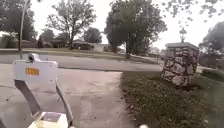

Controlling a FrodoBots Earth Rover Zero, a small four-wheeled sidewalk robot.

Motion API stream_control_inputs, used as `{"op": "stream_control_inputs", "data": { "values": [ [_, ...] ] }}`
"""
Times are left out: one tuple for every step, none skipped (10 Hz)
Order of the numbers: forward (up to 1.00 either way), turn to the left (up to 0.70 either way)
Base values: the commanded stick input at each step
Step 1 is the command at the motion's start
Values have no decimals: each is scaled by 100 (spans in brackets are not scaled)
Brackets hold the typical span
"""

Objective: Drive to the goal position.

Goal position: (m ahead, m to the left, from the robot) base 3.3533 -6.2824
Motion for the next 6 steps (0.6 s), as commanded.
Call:
{"op": "stream_control_inputs", "data": {
  "values": [
    [0, 0],
    [0, 0],
    [0, 0],
    [0, 0],
    [0, -16],
    [0, -63]
  ]
}}
